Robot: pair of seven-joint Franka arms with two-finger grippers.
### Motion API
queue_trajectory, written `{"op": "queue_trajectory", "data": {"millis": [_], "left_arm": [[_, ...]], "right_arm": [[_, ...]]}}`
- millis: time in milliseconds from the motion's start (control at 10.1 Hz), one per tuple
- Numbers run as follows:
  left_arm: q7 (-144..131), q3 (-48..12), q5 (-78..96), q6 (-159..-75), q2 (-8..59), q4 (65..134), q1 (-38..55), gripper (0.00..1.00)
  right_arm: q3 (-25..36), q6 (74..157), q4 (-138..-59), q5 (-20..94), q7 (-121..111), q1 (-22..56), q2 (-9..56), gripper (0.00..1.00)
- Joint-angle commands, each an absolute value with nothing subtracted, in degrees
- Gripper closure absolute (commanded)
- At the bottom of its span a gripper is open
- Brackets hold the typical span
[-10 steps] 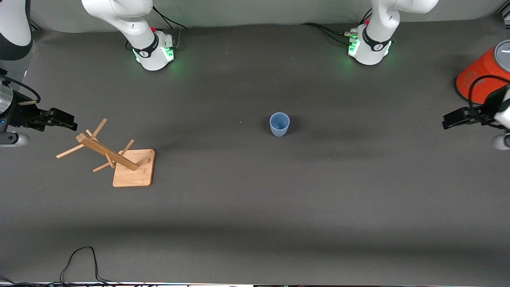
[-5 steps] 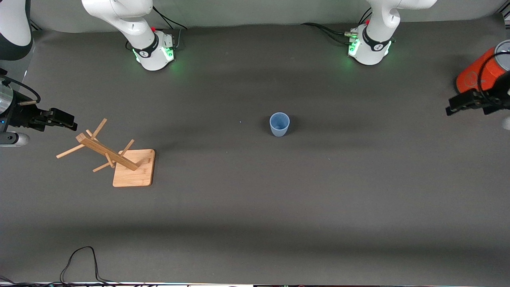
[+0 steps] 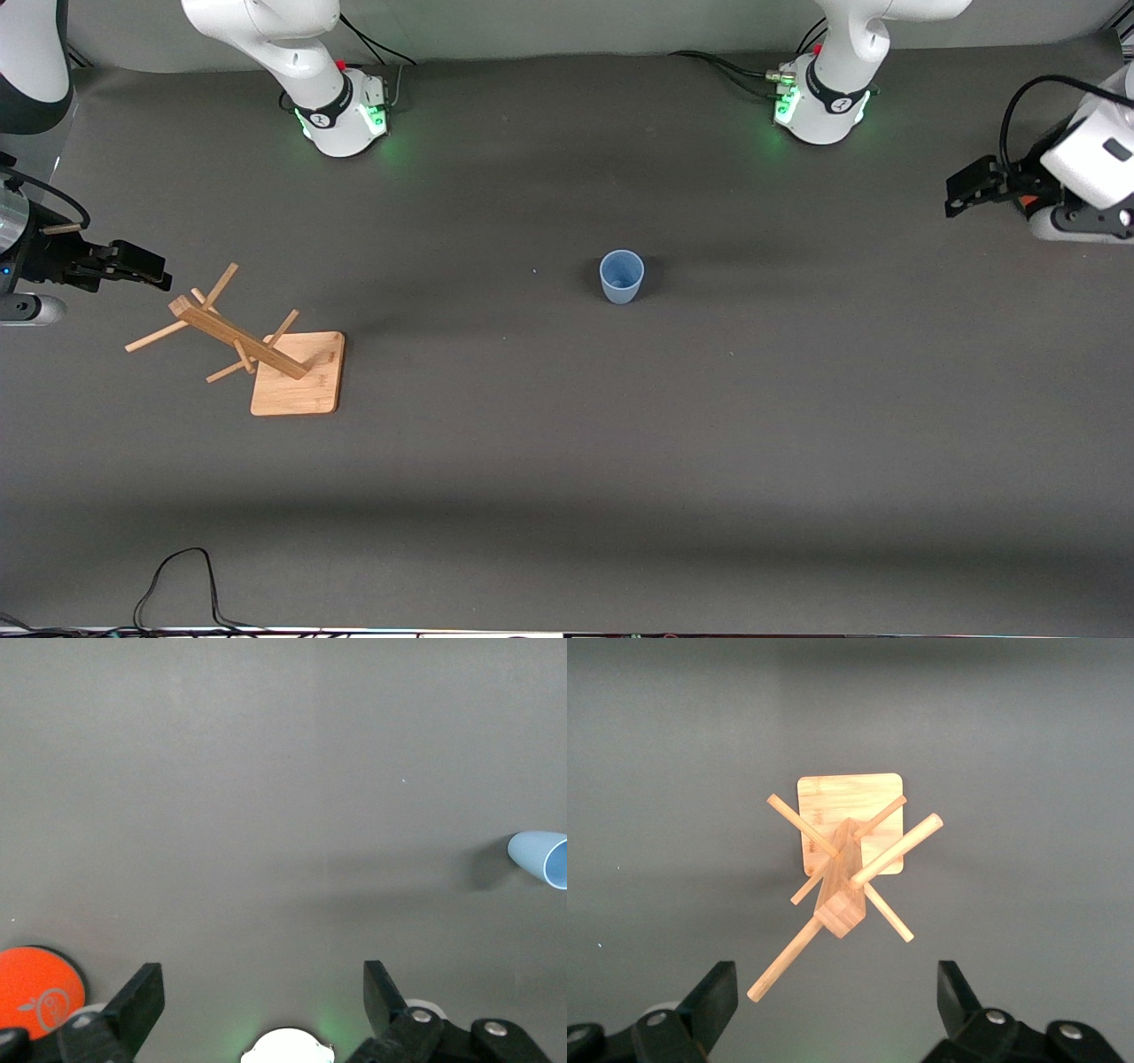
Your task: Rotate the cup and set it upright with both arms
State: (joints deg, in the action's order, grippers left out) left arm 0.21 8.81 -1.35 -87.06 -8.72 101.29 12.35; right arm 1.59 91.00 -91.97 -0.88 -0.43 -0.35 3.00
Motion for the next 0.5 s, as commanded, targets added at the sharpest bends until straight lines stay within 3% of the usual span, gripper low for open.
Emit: {"op": "queue_trajectory", "data": {"millis": [0,398], "left_arm": [[1.0,8.5,-3.5,-90.3,-10.5,104.1,12.7,0.00],[1.1,8.5,-2.6,-93.5,-6.3,102.1,12.7,0.00]], "right_arm": [[1.8,90.8,-91.5,-1.1,-0.2,-0.2,2.9,0.00],[1.8,90.9,-91.5,-1.1,-0.2,-0.2,2.9,0.00]]}}
